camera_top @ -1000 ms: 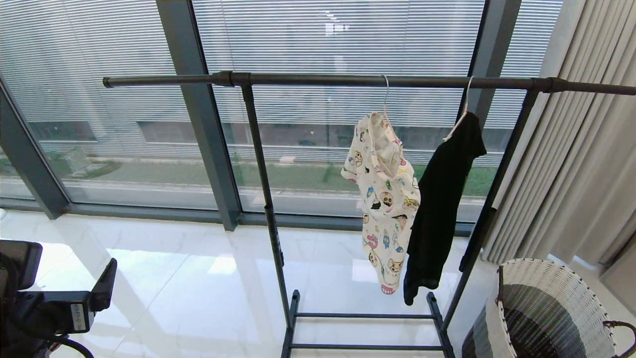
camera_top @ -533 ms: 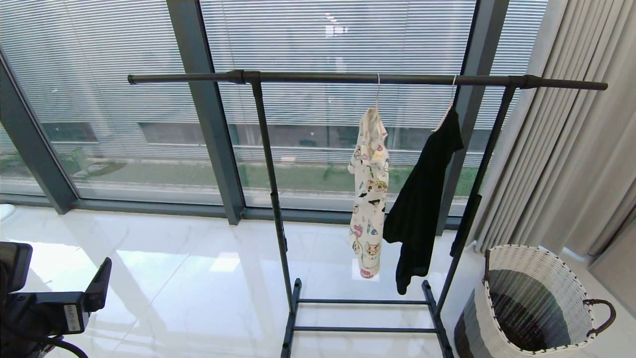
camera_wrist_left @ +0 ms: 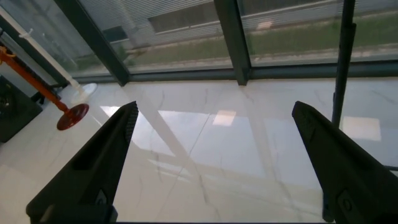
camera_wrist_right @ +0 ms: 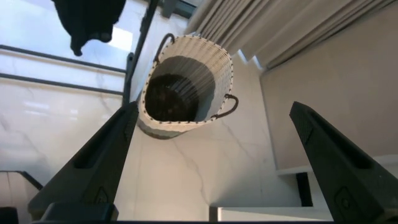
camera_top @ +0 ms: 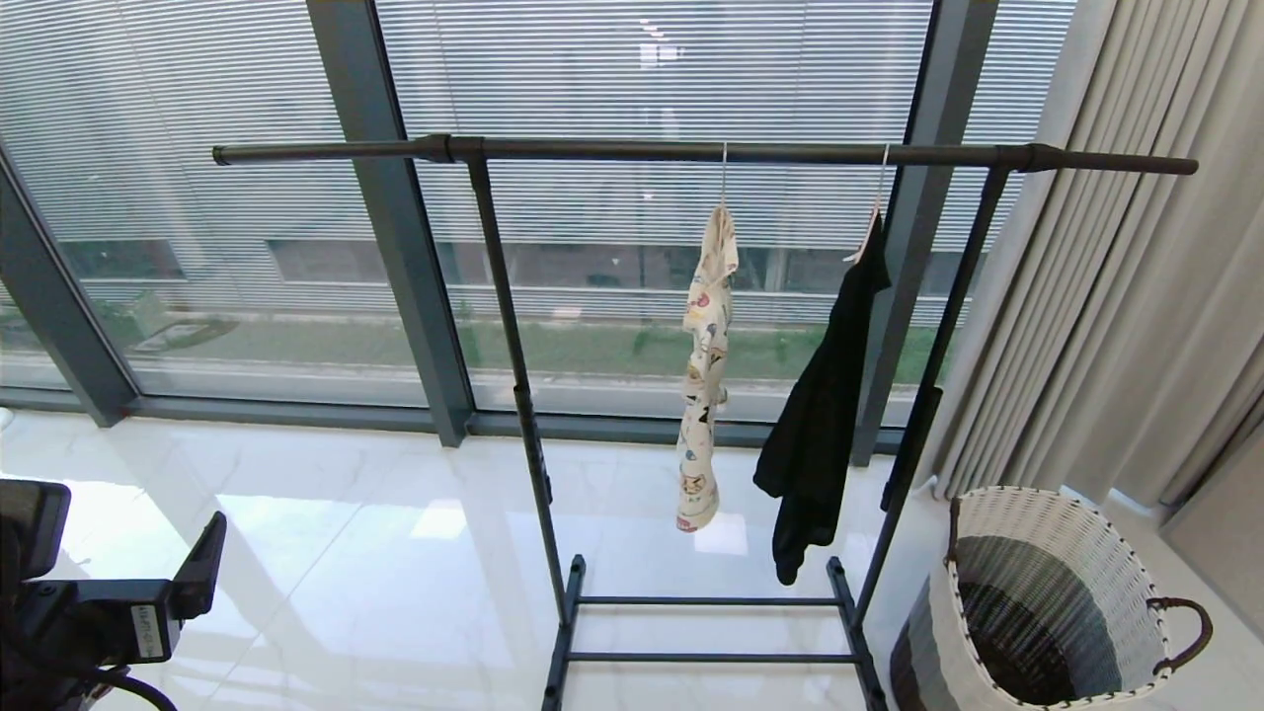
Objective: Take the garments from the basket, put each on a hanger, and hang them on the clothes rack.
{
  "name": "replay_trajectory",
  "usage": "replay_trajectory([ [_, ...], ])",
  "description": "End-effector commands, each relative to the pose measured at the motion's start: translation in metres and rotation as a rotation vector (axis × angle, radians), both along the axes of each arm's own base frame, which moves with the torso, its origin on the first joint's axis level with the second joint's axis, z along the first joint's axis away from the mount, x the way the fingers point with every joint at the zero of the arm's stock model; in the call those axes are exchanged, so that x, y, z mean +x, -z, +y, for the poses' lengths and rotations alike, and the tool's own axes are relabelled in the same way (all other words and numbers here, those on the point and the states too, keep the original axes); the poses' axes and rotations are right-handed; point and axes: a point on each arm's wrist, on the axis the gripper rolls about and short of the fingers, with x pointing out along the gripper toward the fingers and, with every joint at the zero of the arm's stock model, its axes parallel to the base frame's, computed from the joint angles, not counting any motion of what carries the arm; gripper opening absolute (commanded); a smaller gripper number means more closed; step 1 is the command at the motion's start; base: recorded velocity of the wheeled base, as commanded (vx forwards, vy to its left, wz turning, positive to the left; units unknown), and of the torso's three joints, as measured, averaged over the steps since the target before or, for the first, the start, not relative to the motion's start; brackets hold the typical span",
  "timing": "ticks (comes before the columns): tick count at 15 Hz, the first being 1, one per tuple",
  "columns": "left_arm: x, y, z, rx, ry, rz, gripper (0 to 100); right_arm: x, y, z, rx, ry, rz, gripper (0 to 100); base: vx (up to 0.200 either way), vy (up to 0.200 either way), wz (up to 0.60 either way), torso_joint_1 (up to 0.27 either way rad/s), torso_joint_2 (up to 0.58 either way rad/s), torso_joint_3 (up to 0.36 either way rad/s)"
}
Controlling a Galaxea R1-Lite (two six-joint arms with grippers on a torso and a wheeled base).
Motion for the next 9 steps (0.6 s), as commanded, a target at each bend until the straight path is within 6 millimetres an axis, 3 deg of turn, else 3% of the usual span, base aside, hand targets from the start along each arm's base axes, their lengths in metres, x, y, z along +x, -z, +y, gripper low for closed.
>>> replay_trajectory([
  [1,0.0,0.001,0.0,0.001,0.0,0.005,100,0.0,0.001,-0.001,-0.001,0.018,0.004,100,0.0,-0.2,0.0,0.007,0.0,0.002],
  [4,0.001,0.002,0.0,-0.002,-0.004,0.011,100,-0.002,0.008,-0.002,-0.004,0.051,0.018,100,0.0,-0.2,0.0,0.004,0.0,0.001],
  [9,0.001,0.004,0.001,-0.002,-0.013,0.031,100,-0.024,0.026,-0.008,-0.045,0.028,-0.009,100,0.0,0.0,0.0,0.0,0.0,0.0],
])
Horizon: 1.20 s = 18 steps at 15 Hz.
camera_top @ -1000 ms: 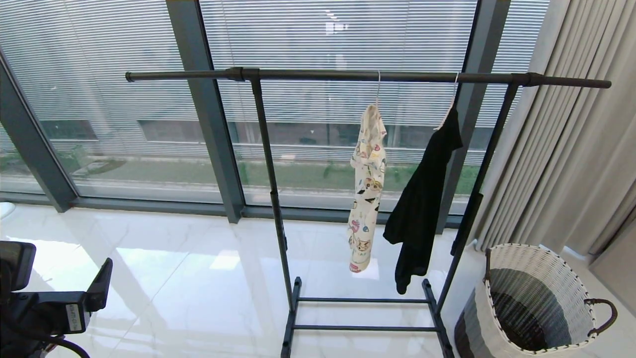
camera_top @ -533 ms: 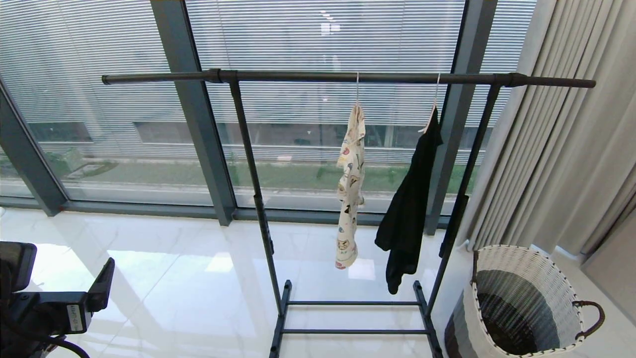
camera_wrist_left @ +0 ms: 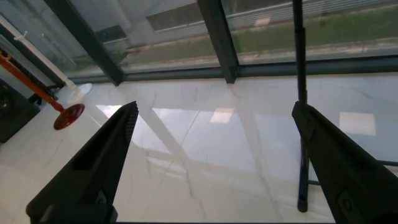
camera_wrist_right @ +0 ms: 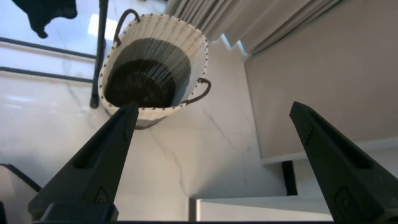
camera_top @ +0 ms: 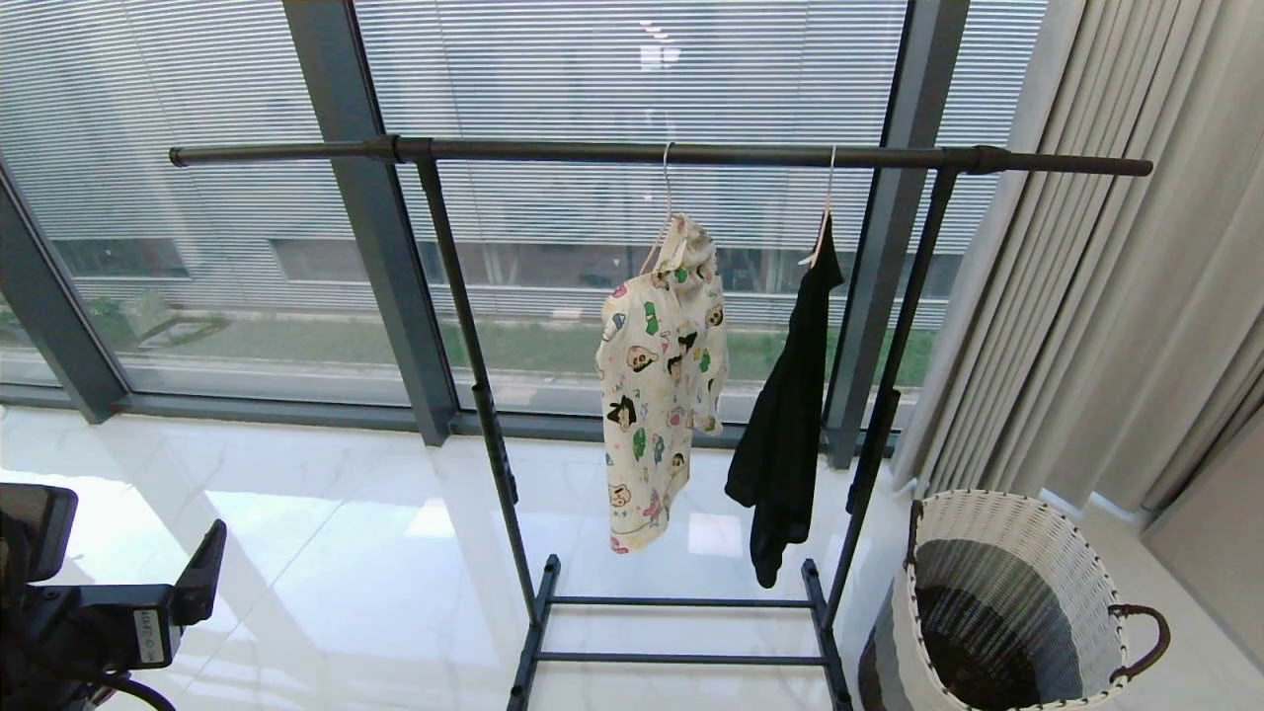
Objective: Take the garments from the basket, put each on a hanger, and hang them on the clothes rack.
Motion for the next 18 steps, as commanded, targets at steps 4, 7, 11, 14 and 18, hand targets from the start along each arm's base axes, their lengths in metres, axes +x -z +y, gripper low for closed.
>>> replay_trajectory([
  [4,0.0,-0.001,0.003,-0.001,-0.022,-0.004,100,-0.014,0.01,-0.003,-0.001,-0.008,-0.034,100,0.0,0.0,0.0,-0.023,0.05,0.025],
  [7,-0.001,-0.001,0.003,-0.021,-0.029,-0.015,100,-0.013,0.01,-0.003,-0.004,-0.011,-0.031,100,0.0,0.0,0.0,-0.172,0.41,0.224],
  [11,-0.001,-0.001,0.014,-0.051,-0.125,-0.028,100,-0.013,0.015,-0.003,-0.03,-0.022,-0.011,100,0.0,0.0,0.0,-0.204,0.49,0.283],
  [14,-0.002,-0.001,0.018,-0.057,-0.158,-0.033,100,-0.017,0.019,-0.004,-0.043,-0.028,-0.01,100,0.0,0.0,0.0,-0.193,0.48,0.287],
  [18,-0.001,0.0,0.018,-0.056,-0.156,-0.028,100,-0.017,0.022,-0.004,-0.05,-0.03,-0.004,100,0.0,0.0,0.0,-0.176,0.47,0.292],
])
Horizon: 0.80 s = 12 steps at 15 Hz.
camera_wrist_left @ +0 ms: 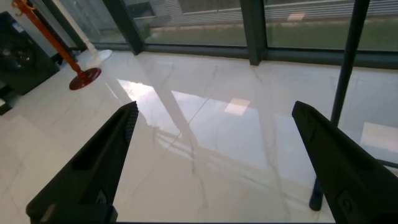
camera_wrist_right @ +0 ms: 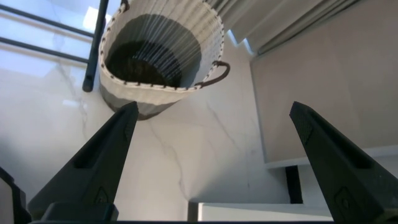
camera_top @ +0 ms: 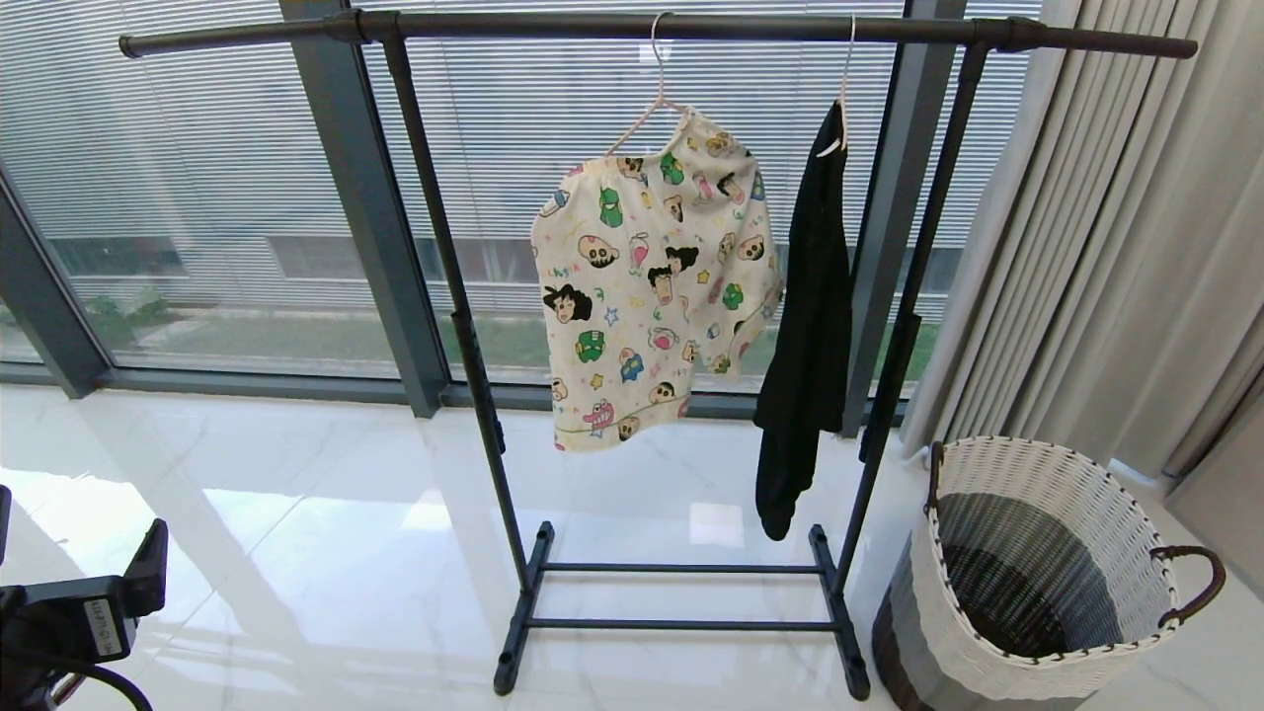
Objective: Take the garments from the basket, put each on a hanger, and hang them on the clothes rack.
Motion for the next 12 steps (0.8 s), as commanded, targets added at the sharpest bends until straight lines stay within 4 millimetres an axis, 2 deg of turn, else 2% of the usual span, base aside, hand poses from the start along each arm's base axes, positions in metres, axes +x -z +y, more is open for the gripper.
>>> replay_trajectory([
  [1,0.0,0.0,0.0,0.0,-0.001,0.003,100,0.0,0.001,0.0,-0.001,-0.001,0.003,100,0.0,0.0,0.0,-0.163,0.47,0.295],
  [7,0.0,0.001,0.0,0.0,-0.001,0.014,100,-0.001,0.006,0.0,-0.003,-0.002,0.01,100,0.0,0.0,0.0,-0.122,0.41,0.286],
  [9,0.0,0.001,0.0,-0.001,-0.001,0.013,100,-0.004,0.011,-0.001,-0.001,0.001,0.011,100,0.0,0.0,0.0,-0.029,0.11,0.076],
  [12,-0.011,0.002,-0.001,-0.002,0.005,0.02,100,-0.012,0.033,-0.003,0.066,0.033,0.008,100,0.0,0.0,0.0,-0.004,0.02,0.012],
])
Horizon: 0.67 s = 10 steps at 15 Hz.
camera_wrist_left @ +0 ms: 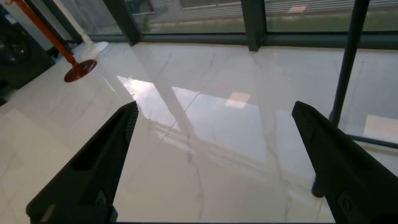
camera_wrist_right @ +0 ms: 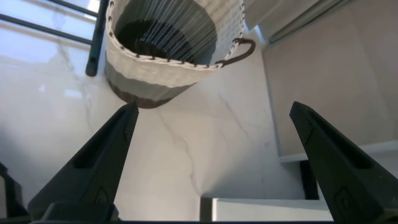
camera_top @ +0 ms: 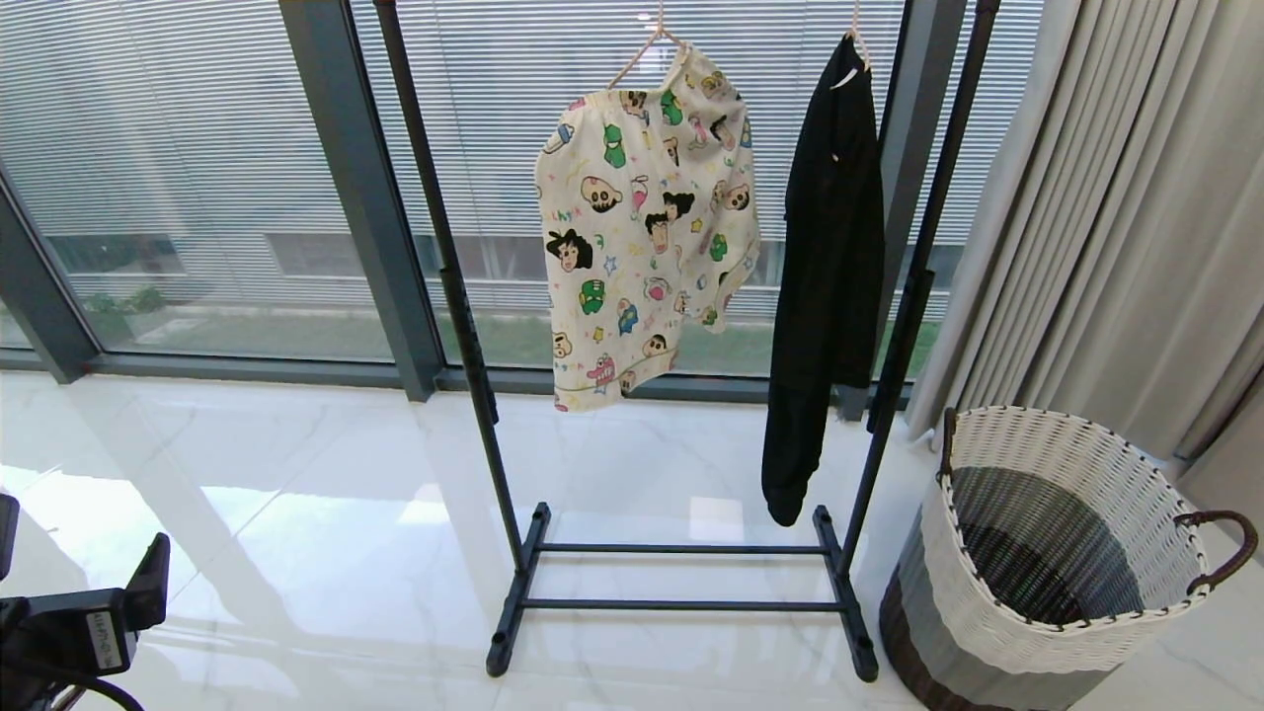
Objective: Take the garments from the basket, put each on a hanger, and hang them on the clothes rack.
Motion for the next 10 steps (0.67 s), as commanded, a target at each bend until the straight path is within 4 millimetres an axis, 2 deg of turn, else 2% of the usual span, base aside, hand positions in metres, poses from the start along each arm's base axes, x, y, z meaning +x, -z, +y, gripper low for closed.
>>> replay_trajectory([
  [1,-0.016,-0.002,-0.001,-0.001,0.014,-0.017,100,-0.011,0.019,-0.003,0.063,0.027,-0.03,100,0.0,0.0,0.0,0.0,0.0,0.0],
  [3,-0.045,0.005,-0.002,-0.002,0.03,0.023,100,-0.028,0.048,-0.007,0.135,0.058,-0.103,100,0.0,0.0,0.0,0.0,0.0,0.0],
  [5,-0.077,0.02,-0.001,-0.001,0.031,0.062,100,-0.04,0.073,-0.01,0.134,0.112,-0.172,100,0.0,0.0,0.0,0.0,0.0,0.0],
  [6,-0.085,0.024,-0.001,-0.001,0.031,0.067,100,-0.04,0.073,-0.01,0.135,0.121,-0.172,100,0.0,0.0,0.0,0.0,0.0,0.0],
  [7,-0.104,0.036,-0.001,0.0,0.028,0.063,100,-0.04,0.073,-0.009,0.134,0.146,-0.171,100,0.0,0.0,0.0,0.0,0.0,0.0],
  [9,-0.121,0.047,-0.001,0.003,0.024,0.043,100,-0.04,0.074,-0.009,0.157,0.177,-0.179,100,0.0,0.0,0.0,0.0,0.0,0.0],
  [10,-0.125,0.045,-0.001,0.001,0.002,0.005,100,-0.04,0.074,-0.009,0.2,0.212,-0.198,100,0.0,0.0,0.0,0.0,0.0,0.0],
])
